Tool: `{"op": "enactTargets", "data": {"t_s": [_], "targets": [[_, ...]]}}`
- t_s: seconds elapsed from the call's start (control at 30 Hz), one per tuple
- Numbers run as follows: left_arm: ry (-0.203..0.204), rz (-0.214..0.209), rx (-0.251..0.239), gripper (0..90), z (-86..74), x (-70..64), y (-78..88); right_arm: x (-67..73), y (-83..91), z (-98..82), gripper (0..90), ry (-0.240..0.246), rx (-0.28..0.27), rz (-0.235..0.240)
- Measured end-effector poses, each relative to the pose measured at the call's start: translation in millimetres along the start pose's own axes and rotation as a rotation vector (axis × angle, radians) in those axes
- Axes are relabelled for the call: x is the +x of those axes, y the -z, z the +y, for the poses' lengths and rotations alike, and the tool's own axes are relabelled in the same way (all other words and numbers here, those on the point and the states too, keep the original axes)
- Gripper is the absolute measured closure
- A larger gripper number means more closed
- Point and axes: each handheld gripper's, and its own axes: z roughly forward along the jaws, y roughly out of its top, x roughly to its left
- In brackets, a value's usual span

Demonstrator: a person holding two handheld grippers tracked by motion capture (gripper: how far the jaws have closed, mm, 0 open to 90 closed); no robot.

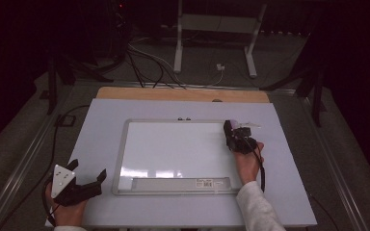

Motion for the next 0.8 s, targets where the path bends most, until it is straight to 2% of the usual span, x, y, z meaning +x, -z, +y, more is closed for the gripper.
{"op": "enactTargets", "data": {"t_s": [0.13, 0.33, 0.8], "targets": [[-0.001, 0.000, 0.001, 0.4, 0.2, -0.4, -0.4, -4.9, -0.5, 0.9, 63.2, -0.034, -0.001, -0.024], [-0.001, 0.001, 0.000, 0.4, 0.2, -0.5, -0.2, -4.0, -1.9, 1.8, 63.3, -0.063, -0.004, -0.052], [0.001, 0.001, -0.001, 0.4, 0.1, -0.4, 0.0, -2.9, -5.6, 4.2, 63.1, -0.066, -0.009, -0.076]]}}
